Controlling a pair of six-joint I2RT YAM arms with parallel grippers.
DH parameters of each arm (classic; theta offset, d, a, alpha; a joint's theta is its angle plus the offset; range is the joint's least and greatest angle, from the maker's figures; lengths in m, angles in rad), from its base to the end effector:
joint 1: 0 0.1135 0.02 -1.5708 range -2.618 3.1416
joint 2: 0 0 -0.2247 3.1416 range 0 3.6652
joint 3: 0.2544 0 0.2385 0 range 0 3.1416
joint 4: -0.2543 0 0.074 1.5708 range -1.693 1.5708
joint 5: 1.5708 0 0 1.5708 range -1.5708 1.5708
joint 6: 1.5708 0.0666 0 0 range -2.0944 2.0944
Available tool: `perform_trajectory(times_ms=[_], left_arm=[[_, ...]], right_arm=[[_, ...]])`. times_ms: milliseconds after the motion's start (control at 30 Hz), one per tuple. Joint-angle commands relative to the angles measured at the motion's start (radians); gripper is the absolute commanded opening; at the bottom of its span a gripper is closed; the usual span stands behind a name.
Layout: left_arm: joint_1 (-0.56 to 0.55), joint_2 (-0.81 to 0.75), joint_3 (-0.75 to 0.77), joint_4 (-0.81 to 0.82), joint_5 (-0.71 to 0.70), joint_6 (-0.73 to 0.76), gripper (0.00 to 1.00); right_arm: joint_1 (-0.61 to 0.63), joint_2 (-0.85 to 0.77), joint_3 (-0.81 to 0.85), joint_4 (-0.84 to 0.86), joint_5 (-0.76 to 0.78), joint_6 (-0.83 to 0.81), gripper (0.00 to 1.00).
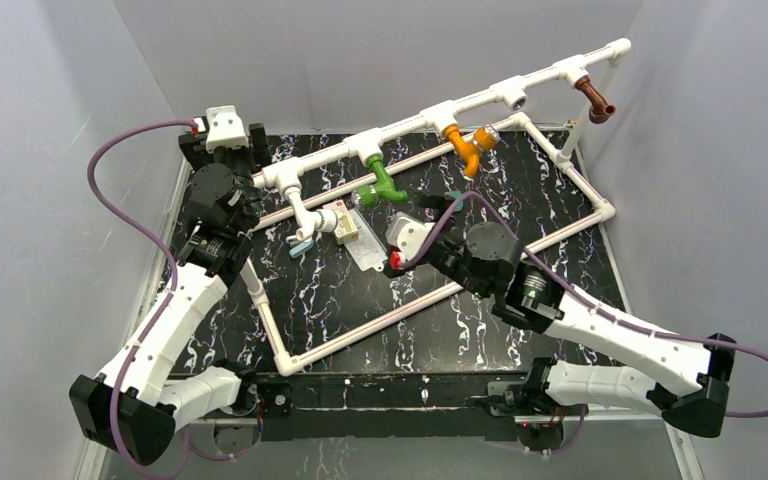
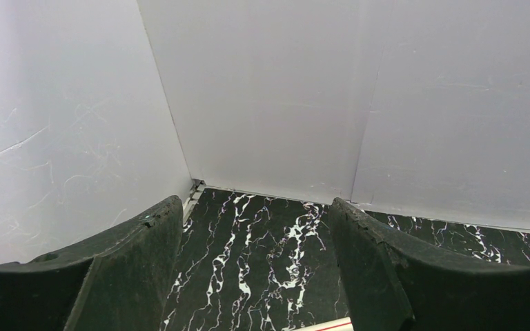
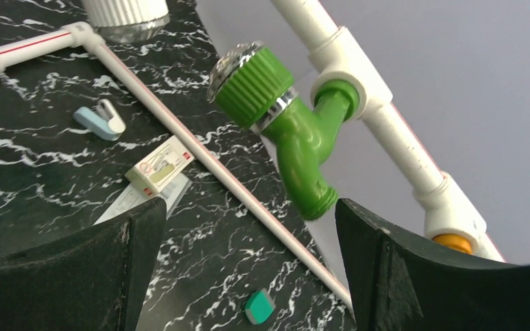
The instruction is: Install the water faucets
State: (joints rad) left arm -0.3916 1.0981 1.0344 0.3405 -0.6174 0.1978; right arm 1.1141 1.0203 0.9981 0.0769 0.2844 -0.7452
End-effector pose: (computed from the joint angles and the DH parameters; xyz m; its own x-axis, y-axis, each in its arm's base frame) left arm 0.2692 -0.0694 0.3938 0.2078 0.0876 -0.9743 -0.2492 0.9679 0.0339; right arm 0.1368 0.2361 0.3674 0.5181 -0.4214 -0.7443 -0.5260 0.5292 -0.6658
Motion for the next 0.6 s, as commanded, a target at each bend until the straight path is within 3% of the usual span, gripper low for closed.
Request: perform_trajectory(times_ms=[0, 233, 567], left_arm=[[-0.06, 0.131, -0.151, -0.428, 0.091, -0.027, 0.75], [-0.061, 0.138, -0.149, -0.429, 0.089, -0.029, 0.75], [-0.061, 0.145, -0.145, -0.433, 0.103, -0.037, 0.75]], right_arm=[[0.003, -0.093, 0.059, -0.15, -0.019, 0.133, 0.99], [0.004, -0.225, 0.023, -0.309, 0.057, 0.323, 0.99], [0.004, -0.393, -0.113, -0.431, 0.305, 0.595, 0.99]])
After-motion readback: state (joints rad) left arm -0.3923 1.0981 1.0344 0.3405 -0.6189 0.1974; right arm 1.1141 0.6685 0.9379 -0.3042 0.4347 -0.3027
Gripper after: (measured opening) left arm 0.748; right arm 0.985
